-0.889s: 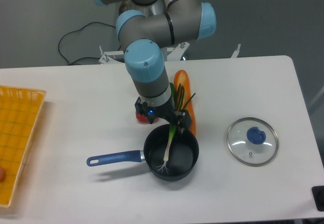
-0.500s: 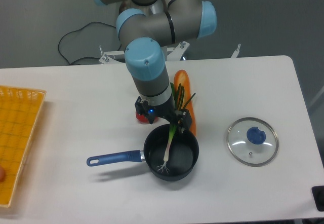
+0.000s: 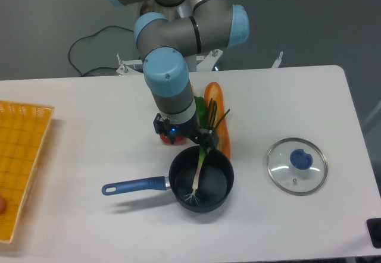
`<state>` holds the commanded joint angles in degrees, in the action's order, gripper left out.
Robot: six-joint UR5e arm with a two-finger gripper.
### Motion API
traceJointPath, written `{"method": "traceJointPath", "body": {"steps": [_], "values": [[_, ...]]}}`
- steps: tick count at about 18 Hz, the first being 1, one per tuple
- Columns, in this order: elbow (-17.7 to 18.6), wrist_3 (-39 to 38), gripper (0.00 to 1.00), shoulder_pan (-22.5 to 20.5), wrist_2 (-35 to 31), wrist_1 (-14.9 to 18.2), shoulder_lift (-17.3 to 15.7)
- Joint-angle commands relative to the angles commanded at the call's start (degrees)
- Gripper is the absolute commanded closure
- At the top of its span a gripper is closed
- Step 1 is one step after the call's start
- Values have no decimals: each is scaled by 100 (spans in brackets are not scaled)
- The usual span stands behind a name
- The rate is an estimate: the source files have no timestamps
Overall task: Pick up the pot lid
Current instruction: 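Lower the gripper into the saucepan toward the green onion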
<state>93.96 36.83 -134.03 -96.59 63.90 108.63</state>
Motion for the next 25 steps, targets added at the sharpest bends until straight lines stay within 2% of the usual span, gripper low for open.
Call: {"method": "traceJointPath", "body": {"steps": [7, 15, 19, 25], "values": [[-53, 70, 0, -44, 17, -228, 220], [-141, 536, 8, -246, 44, -369, 589], [-132, 685, 13, -272, 44, -360, 616], [-114, 686, 13, -264, 44, -360, 642]]}}
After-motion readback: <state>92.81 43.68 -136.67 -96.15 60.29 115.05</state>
